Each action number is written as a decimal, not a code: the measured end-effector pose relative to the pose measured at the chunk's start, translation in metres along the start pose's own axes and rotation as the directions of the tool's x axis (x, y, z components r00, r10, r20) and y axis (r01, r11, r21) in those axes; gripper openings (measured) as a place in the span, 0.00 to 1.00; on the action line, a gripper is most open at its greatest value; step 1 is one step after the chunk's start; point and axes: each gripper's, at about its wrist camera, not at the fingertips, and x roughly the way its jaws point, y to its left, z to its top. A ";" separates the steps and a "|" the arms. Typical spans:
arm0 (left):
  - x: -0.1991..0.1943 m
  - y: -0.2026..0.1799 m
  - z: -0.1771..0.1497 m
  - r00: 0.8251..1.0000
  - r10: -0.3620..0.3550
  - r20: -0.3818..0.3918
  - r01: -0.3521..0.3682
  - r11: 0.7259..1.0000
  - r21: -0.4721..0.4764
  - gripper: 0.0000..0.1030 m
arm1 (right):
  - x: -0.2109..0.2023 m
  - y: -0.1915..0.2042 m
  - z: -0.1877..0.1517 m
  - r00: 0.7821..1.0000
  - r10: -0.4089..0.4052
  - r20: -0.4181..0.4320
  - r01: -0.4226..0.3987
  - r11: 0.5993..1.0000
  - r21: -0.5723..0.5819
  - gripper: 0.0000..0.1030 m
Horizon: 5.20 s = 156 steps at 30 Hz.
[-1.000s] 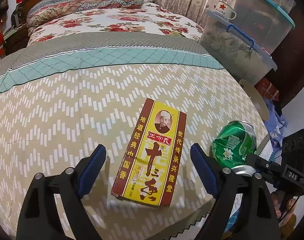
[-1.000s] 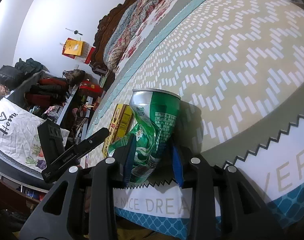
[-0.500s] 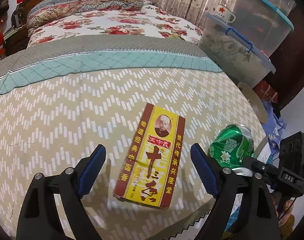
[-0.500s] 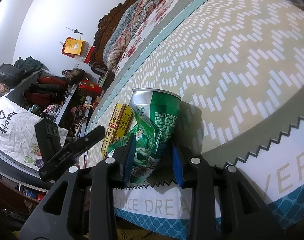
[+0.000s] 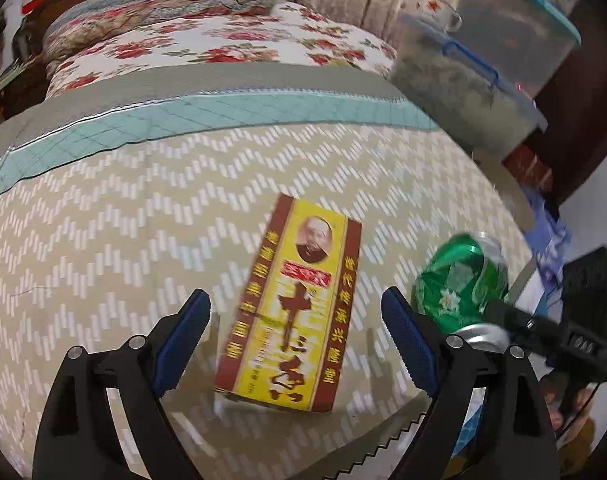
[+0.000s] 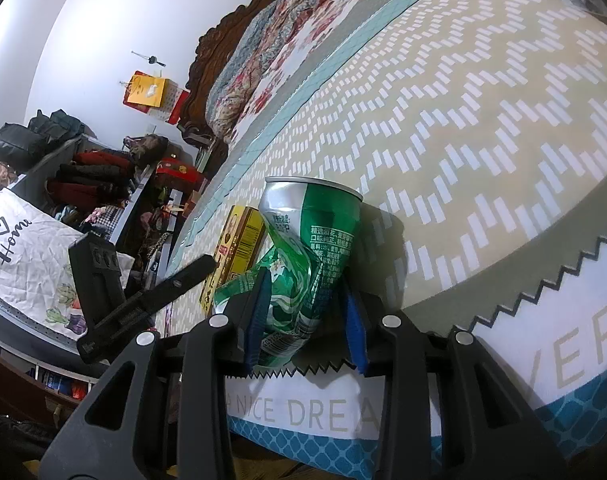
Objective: Collect trash
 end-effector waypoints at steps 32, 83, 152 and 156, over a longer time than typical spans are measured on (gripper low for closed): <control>0.015 -0.026 -0.010 0.984 -0.172 -0.051 0.173 0.985 0.016 0.58 | 0.024 0.006 0.012 0.999 0.026 -0.024 -0.025 0.999 0.036 0.23; 0.181 -0.320 0.201 0.871 -0.441 -0.214 0.474 0.870 0.138 0.79 | -0.200 -0.165 0.158 0.794 -0.398 0.460 0.350 0.917 0.190 0.67; -0.104 -0.108 0.025 0.939 0.030 0.342 -0.116 0.965 0.236 0.92 | -0.144 0.084 -0.044 0.825 -0.342 0.451 0.370 0.929 0.027 0.69; -0.105 -0.110 0.023 0.943 0.007 0.332 -0.095 0.963 0.252 0.92 | -0.145 0.082 -0.044 0.824 -0.343 0.451 0.366 0.930 0.037 0.69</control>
